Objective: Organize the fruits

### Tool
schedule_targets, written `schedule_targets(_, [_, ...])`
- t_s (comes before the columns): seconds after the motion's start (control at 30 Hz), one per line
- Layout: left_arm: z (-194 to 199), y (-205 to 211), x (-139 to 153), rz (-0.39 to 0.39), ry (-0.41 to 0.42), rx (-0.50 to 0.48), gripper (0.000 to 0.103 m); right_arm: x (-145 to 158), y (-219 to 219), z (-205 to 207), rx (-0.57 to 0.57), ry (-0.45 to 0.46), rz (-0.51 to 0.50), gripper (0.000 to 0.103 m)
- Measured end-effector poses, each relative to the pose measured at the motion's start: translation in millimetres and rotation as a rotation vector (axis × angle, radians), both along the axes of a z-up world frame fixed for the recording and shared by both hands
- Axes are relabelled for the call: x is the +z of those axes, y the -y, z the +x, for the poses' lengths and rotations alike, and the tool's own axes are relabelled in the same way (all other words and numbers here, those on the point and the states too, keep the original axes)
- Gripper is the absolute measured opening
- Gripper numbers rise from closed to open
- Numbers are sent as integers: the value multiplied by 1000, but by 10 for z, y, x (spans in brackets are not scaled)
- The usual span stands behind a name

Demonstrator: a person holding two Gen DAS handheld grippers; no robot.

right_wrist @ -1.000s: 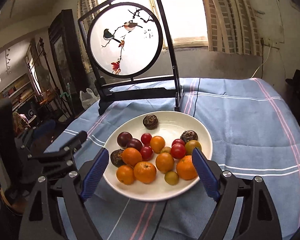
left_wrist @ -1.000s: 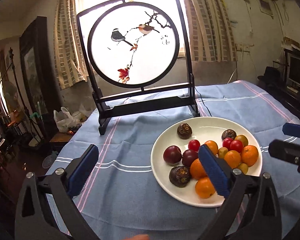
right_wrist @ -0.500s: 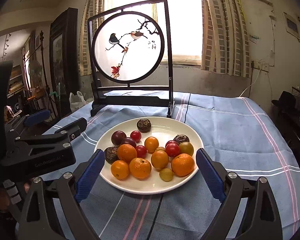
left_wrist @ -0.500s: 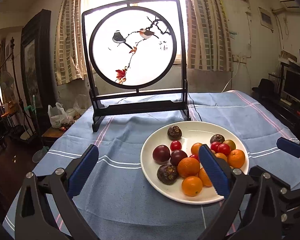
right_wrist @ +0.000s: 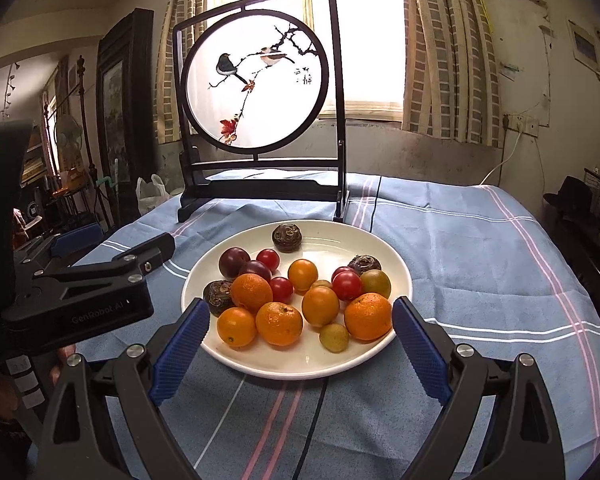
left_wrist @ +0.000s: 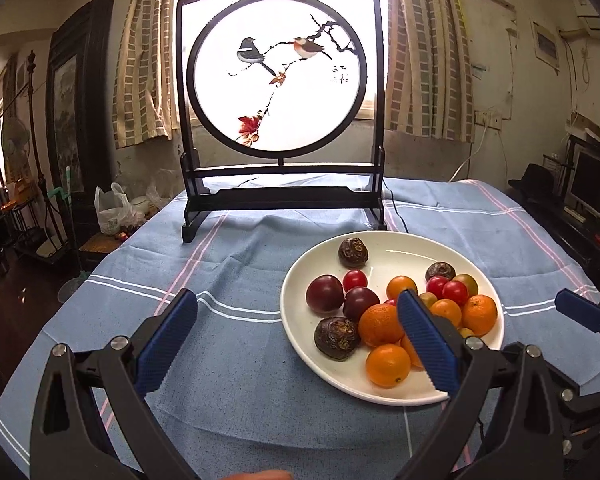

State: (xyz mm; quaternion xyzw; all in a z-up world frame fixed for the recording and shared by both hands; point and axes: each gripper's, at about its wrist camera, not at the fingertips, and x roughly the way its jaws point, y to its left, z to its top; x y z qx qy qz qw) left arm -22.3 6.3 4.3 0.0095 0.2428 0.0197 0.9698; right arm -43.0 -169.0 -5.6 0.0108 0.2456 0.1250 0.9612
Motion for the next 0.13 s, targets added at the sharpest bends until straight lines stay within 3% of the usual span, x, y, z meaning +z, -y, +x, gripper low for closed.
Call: schedule_targets(0.13, [-8,-6,-5,3,7,-17,98,-17,2,6,-7,0,6,94])
